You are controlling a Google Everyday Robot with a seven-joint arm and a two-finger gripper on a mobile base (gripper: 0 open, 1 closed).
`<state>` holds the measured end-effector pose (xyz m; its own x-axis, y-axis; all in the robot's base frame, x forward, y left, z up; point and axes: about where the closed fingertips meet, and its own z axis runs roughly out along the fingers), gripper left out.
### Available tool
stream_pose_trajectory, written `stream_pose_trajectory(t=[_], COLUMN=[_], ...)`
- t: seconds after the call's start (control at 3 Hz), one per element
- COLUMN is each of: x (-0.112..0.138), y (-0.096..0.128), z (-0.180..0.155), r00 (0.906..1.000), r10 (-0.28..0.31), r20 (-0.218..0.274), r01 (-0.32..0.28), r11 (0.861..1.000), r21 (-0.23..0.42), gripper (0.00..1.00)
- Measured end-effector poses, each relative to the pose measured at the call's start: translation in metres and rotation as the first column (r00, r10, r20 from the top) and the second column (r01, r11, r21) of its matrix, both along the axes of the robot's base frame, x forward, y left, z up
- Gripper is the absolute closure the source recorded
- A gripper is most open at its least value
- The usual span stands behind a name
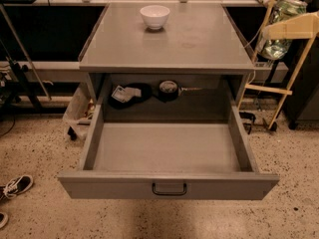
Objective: Place green can into top drawer
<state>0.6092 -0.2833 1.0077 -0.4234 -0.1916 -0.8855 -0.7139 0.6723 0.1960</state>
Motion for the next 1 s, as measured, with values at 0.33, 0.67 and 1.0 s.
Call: stream_pose_trajectory(t=[0.33, 0.67, 1.0], x=[0.001, 0.0, -0.003], y=[0.01, -0.001, 0.003], z=[-0.039, -0.125, -0.149], r00=[0.9991, 0.997, 0.9937], r10=[0.021, 0.017, 0.027], r20=[-0.037, -0.075, -0.109], r01=[-0.024, -0.033, -0.053], r11=[0.997, 0.973, 0.968], r21=[-0.078, -0.228, -0.246], gripper=[1.0, 1.0, 1.0])
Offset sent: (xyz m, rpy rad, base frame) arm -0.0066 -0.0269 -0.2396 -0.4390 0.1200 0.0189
